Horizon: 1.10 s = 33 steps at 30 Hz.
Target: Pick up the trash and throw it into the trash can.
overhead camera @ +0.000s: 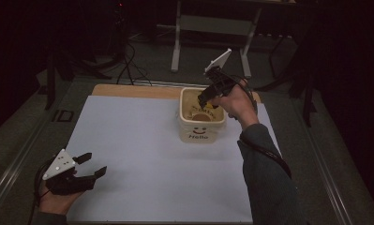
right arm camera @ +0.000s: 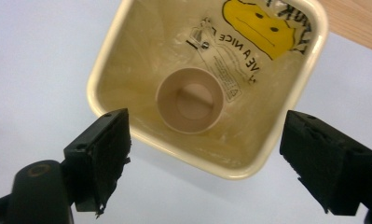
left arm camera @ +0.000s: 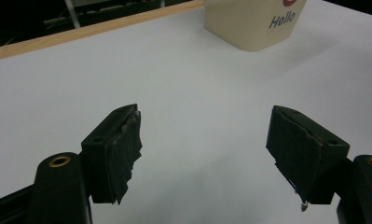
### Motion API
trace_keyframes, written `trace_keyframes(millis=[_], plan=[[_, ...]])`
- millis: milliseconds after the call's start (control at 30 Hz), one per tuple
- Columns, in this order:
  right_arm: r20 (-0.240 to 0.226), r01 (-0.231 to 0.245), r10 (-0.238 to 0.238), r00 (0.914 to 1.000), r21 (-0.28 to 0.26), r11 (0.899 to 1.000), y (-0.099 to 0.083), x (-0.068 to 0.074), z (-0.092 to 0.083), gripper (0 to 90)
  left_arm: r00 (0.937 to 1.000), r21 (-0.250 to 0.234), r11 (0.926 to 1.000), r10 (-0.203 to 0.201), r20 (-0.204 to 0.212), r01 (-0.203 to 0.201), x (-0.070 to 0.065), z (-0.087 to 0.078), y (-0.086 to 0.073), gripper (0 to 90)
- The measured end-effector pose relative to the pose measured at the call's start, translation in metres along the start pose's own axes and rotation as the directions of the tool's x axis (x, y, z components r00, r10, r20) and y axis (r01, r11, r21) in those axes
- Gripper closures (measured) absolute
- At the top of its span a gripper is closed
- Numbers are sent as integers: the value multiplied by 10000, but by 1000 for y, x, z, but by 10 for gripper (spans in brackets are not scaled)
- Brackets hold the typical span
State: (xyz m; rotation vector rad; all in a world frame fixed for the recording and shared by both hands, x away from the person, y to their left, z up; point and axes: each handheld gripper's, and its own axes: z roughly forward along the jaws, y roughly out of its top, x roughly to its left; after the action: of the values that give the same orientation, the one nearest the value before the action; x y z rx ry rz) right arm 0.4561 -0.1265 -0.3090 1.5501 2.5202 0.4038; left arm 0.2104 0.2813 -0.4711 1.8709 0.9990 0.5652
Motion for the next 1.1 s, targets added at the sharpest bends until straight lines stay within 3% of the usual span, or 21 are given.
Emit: trace_keyframes(millis=[567, 900, 1100], plan=[[286, 323, -297, 9991, -946, 9950, -34, -31, -7, 186, 10000, -13, 10000, -34, -22, 34, 0, 0, 0, 260], [9, 426, -429, 9991, -1360, 9898, -74, -56, 0, 163, 10000, 18, 10000, -41, -44, 41, 0, 0, -1, 260], [11, 769, -778, 9970, -1642, 9834, -101, -64, 11, 163, 10000, 33, 10000, -51, -55, 51, 0, 0, -1, 260]])
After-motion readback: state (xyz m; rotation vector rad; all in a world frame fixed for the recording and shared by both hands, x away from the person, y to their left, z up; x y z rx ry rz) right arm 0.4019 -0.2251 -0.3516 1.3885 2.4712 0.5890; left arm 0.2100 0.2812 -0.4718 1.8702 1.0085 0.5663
